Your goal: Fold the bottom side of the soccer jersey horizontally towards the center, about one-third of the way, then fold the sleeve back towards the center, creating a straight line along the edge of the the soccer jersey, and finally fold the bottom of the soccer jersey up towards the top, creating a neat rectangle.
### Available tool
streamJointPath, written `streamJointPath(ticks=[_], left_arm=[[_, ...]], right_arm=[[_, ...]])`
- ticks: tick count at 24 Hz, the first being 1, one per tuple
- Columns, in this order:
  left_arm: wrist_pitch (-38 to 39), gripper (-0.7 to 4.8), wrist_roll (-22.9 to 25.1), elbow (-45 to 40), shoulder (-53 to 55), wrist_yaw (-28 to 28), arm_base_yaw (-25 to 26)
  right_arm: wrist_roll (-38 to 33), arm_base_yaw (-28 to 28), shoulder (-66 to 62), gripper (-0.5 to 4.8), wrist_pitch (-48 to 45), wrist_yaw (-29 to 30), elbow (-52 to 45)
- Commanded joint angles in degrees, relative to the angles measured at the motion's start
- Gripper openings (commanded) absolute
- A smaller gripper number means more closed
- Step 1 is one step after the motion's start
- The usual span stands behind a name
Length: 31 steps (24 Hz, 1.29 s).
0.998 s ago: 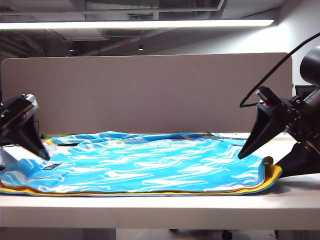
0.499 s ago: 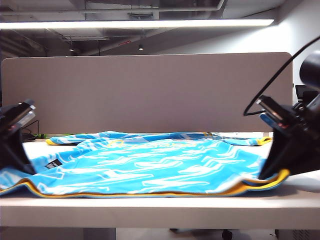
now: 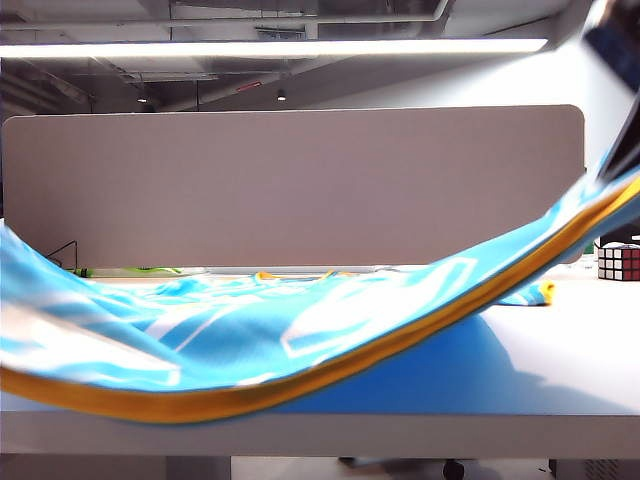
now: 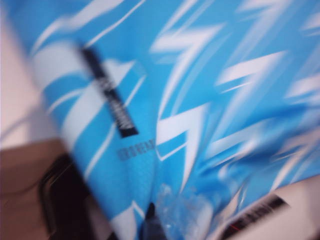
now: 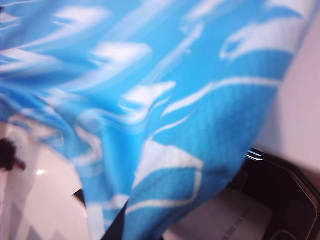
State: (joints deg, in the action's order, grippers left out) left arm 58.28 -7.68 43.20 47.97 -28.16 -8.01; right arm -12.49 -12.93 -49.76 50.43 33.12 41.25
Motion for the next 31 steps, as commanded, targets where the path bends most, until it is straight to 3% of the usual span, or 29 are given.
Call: streamJointPath(ticks=[1, 4, 8, 14, 16, 18, 21, 23, 27, 28, 30, 31], left_arm=[[3.7, -0.06, -4.6, 0.4, -6.5, -0.5, -2.5], [7.2, -0.06, -6.5, 0.5, -10.9, 2.6, -4.1], [8.7, -0.06, -4.5, 0.5, -11.8, 5.9, -4.0], [-7.7, -0.06, -4.3, 0.8, -6.9, 9.1, -4.0], [-18.8, -0.06, -4.3, 2.2, 1.2, 10.3, -4.0], [-22.7, -0.06, -3.0, 3.7, 6.0, 12.2, -4.0], [-26.4, -0.06, -0.2, 7.5, 13.6, 18.2, -3.9], [-31.9, -0.06, 4.2, 12.1, 22.7, 24.3, -3.8], [-37.7, -0.06, 5.2, 16.1, 31.6, 25.5, -0.9], [-39.1, -0.05, 5.9, 16.7, 33.4, 25.4, -0.3], [-43.2, 0.48, 7.6, 18.4, 38.1, 25.6, 2.7], [-45.7, 1.59, 8.4, 19.0, 40.3, 25.5, 4.6]], right_arm=[[-7.3, -2.8, 9.4, -0.07, 3.4, -1.5, 0.2], [-13.6, -4.8, 17.4, -0.07, 4.7, -3.9, 0.2], [-20.1, -5.5, 25.6, -0.07, 4.3, -5.7, 0.2], [-17.9, -5.4, 21.5, -0.07, -6.6, -14.0, 0.2], [-15.7, -4.7, 10.8, -0.07, -20.8, -13.8, 0.5], [-13.9, -3.8, 3.4, -0.07, -27.3, -13.5, 1.7], [-9.8, -2.3, -8.6, -0.07, -32.0, -13.8, 6.2], [-5.5, 0.6, -23.3, -0.07, -32.8, -13.7, 14.9], [-2.4, 2.9, -36.0, -0.04, -33.7, -13.7, 23.9], [-1.9, 3.2, -38.2, 0.03, -34.4, -13.6, 25.3], [-1.8, 5.1, -44.1, 1.22, -37.9, -13.5, 29.0], [-1.8, 5.9, -46.7, 2.25, -40.3, -13.5, 30.7]])
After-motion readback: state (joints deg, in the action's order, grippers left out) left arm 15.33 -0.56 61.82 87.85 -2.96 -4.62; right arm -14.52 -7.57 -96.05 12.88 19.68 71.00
